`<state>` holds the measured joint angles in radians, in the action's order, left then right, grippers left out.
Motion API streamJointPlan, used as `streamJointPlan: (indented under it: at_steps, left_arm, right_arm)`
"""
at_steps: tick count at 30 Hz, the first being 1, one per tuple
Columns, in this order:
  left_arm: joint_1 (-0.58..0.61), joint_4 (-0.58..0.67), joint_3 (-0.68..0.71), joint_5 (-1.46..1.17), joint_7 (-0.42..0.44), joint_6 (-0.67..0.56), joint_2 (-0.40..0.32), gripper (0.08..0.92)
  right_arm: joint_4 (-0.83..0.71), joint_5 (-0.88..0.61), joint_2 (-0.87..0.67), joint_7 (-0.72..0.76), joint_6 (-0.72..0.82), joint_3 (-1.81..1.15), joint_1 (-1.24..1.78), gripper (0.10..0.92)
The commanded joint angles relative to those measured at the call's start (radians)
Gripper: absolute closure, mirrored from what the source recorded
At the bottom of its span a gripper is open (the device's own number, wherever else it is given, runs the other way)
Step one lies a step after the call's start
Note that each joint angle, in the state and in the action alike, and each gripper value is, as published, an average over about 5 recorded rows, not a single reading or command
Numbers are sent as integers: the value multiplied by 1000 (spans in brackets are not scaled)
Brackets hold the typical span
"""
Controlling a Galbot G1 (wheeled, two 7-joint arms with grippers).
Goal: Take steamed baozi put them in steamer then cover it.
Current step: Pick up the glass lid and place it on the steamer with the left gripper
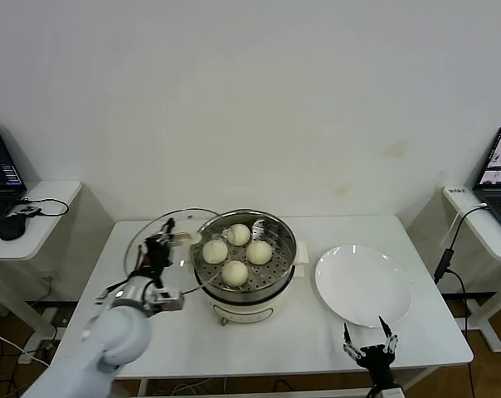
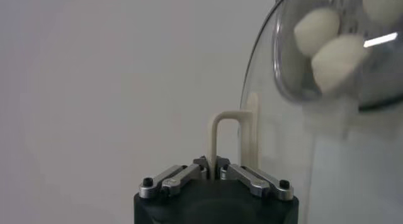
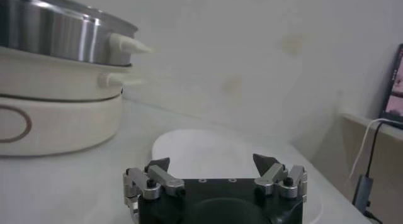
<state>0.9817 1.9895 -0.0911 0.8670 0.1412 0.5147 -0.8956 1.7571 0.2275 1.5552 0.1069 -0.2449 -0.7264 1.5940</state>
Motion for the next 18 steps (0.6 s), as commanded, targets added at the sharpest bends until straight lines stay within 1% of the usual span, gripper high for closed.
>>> streamJointPlan:
  at_steps: [1,6,10,18]
  left_arm:
    - [-219,-95,236,256,160,88,-208,858]
    - [-223,-144,239,343,186,86,-279,858]
    - [-223,-184,234,359,185,84,-322,858]
    - [-213,-236,226,379,160,63,-364,858]
  right_arm:
    - [-9,102,22,-44,-2,11,-2,203]
    - [-12,115,23,-48,-3,17,-2,202]
    - [-15,124,23,-50,-6,19,2,203]
    - [-21,127,22,-50,-8,19,4,203]
